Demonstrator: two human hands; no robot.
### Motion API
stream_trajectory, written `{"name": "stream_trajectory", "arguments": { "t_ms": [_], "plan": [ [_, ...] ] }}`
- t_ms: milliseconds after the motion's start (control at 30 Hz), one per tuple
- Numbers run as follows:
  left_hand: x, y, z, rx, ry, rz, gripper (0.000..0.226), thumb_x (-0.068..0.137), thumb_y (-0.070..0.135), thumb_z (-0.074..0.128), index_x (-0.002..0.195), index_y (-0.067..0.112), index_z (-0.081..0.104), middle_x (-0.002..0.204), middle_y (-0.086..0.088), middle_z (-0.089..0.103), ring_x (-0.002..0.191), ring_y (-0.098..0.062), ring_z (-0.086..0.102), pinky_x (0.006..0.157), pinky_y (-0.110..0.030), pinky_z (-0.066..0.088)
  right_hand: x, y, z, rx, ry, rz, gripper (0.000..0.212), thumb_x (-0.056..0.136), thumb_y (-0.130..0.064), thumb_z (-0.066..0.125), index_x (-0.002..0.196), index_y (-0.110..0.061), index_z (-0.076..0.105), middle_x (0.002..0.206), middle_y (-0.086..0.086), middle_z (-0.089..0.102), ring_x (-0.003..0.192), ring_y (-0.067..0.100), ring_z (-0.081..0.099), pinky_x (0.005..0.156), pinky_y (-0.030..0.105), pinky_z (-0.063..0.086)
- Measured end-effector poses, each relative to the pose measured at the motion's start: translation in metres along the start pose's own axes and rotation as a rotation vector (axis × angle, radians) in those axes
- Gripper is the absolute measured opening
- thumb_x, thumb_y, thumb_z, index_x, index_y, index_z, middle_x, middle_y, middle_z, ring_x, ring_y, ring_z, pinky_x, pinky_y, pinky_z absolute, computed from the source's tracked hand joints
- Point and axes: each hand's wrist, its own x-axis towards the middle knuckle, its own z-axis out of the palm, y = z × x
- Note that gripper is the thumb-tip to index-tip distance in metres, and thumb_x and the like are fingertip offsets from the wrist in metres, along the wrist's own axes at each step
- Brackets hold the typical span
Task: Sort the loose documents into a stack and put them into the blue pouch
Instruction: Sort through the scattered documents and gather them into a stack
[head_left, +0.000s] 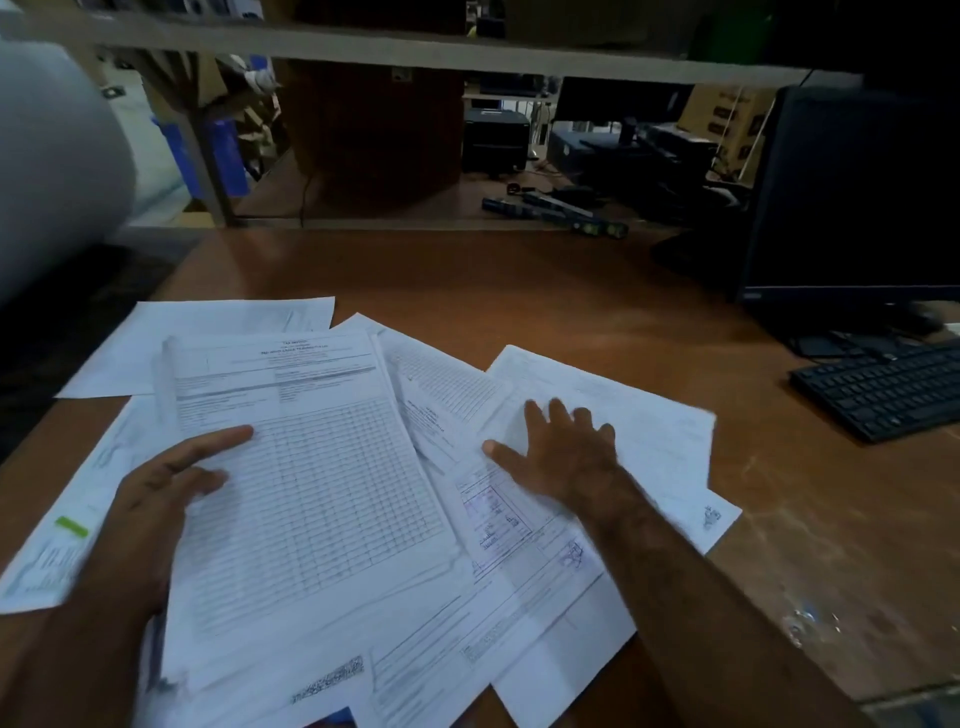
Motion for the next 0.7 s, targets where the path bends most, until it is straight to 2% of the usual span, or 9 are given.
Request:
{"name": "stream_trajectory", "arguments": {
  "t_ms": [133, 233, 333, 433, 533, 600, 700],
  "plan": [
    [0.002, -0.002, -0.003, 0.019, -0.017, 0.011, 0.039, 0.092, -0.013, 0.050, 0.118, 0.006, 0.072, 0.129, 0.001, 0.071, 0.124, -0.010, 0.062, 0.094, -0.013, 0.053, -0.011, 0.003, -0.005, -0.032, 0.099, 0.028, 0.085, 0.088, -0.084, 0.031, 0.142, -0.021, 0.049, 0.148, 0.009, 0.046, 0.132, 0.033, 0.048, 0.100, 0.048, 0.044],
    [0.002, -0.005, -0.006, 0.031, -0.026, 0.019, 0.039, 0.093, -0.011, 0.051, 0.118, 0.010, 0.073, 0.132, 0.002, 0.069, 0.129, -0.012, 0.059, 0.098, -0.022, 0.054, -0.003, 0.017, -0.016, 0.046, 0.101, 0.081, 0.085, 0.086, -0.084, 0.039, 0.147, -0.025, 0.045, 0.154, 0.009, 0.042, 0.138, 0.034, 0.044, 0.105, 0.050, 0.046],
    [0.002, -0.007, -0.005, 0.039, -0.014, 0.020, 0.039, 0.093, -0.009, 0.052, 0.118, 0.011, 0.074, 0.135, 0.002, 0.067, 0.131, -0.014, 0.057, 0.104, -0.033, 0.045, 0.004, 0.047, -0.021, 0.148, -0.021, 0.164, 0.103, 0.067, -0.090, 0.055, 0.149, -0.030, 0.038, 0.155, 0.007, 0.042, 0.136, 0.035, 0.046, 0.105, 0.052, 0.049],
    [0.003, -0.010, -0.007, 0.035, -0.015, 0.005, 0.039, 0.092, -0.008, 0.053, 0.118, 0.012, 0.074, 0.135, 0.002, 0.067, 0.133, -0.017, 0.056, 0.112, -0.044, 0.041, 0.007, 0.061, -0.023, 0.190, -0.016, 0.126, 0.114, 0.055, -0.088, 0.070, 0.148, -0.029, 0.040, 0.152, 0.004, 0.049, 0.133, 0.032, 0.052, 0.103, 0.047, 0.052],
    [0.004, -0.014, -0.012, 0.064, -0.029, -0.002, 0.039, 0.093, -0.007, 0.053, 0.120, 0.013, 0.074, 0.137, 0.002, 0.066, 0.134, -0.018, 0.055, 0.114, -0.049, 0.039, 0.013, 0.069, -0.026, 0.322, 0.053, 0.154, 0.112, 0.059, -0.069, 0.087, 0.151, -0.025, 0.039, 0.151, 0.006, 0.048, 0.134, 0.031, 0.050, 0.102, 0.040, 0.049],
    [0.004, -0.014, -0.013, 0.073, -0.044, 0.000, 0.039, 0.095, -0.006, 0.051, 0.120, 0.013, 0.073, 0.137, 0.001, 0.066, 0.134, -0.020, 0.055, 0.114, -0.050, 0.039, 0.021, 0.075, -0.027, 0.488, 0.112, 0.169, 0.098, 0.063, -0.047, 0.095, 0.145, -0.023, 0.046, 0.144, 0.005, 0.052, 0.130, 0.029, 0.052, 0.098, 0.034, 0.048],
    [0.001, -0.009, -0.008, 0.057, -0.030, 0.001, 0.038, 0.095, -0.008, 0.050, 0.121, 0.008, 0.072, 0.135, -0.002, 0.067, 0.133, -0.019, 0.056, 0.112, -0.045, 0.040, 0.032, 0.084, -0.024, 0.660, 0.165, 0.186, 0.077, 0.072, -0.018, 0.091, 0.138, -0.024, 0.052, 0.133, 0.003, 0.056, 0.122, 0.029, 0.057, 0.089, 0.034, 0.052]
  ]
}}
